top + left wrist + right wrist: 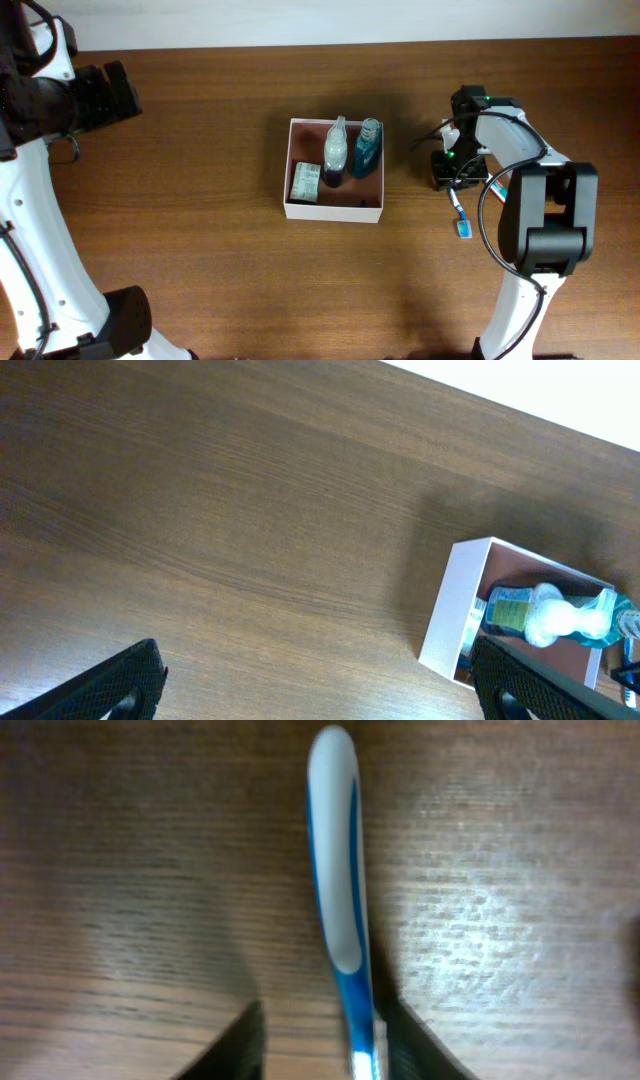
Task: Pack container
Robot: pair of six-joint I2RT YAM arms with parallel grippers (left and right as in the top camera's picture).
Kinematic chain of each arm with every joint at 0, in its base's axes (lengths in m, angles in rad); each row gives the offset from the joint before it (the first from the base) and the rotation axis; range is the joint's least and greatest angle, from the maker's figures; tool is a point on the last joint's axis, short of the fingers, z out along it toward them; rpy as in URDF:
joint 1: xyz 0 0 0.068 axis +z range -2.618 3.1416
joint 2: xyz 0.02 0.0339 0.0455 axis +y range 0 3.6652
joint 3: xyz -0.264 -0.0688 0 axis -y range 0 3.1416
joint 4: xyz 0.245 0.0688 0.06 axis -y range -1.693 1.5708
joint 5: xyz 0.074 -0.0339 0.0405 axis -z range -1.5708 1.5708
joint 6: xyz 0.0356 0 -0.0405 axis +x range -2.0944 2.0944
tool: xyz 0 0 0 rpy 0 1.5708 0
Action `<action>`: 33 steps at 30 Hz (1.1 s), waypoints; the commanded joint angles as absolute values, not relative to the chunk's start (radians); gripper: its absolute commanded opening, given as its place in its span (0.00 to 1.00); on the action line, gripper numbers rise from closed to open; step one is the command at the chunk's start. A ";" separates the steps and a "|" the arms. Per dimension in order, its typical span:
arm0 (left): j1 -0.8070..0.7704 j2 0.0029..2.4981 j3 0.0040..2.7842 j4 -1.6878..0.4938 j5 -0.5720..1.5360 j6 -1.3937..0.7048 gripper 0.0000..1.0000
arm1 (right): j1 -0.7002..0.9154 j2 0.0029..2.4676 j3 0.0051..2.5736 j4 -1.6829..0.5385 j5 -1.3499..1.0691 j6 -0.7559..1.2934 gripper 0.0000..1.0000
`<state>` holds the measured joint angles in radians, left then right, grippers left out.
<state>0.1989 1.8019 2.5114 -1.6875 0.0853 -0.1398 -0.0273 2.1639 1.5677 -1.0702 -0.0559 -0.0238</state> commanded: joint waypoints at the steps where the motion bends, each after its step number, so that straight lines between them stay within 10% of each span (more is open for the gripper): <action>1: 0.203 1.806 2.516 -1.687 0.081 -0.141 0.99 | -0.035 2.204 1.556 -1.075 -0.045 -0.017 0.19; 4: 0.203 1.806 2.516 -1.687 0.081 -0.142 0.99 | -0.035 2.201 1.557 -1.097 -0.060 -0.002 0.04; 17: 0.203 1.806 2.516 -1.687 0.081 -0.141 0.99 | 0.101 1.737 1.733 -1.265 -0.125 -0.057 0.04; 26: 0.203 1.806 2.516 -1.687 0.081 -0.141 0.99 | 0.626 1.577 1.745 -1.242 -0.122 -0.528 0.04; 33: 0.203 1.806 2.516 -1.687 0.081 -0.141 0.99 | 0.706 1.766 1.730 -1.236 -0.003 -0.813 0.04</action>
<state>0.1989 1.8019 2.5114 -1.6871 0.0853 -0.1398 0.7109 1.7042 1.7405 -1.2381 -0.0700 -0.6590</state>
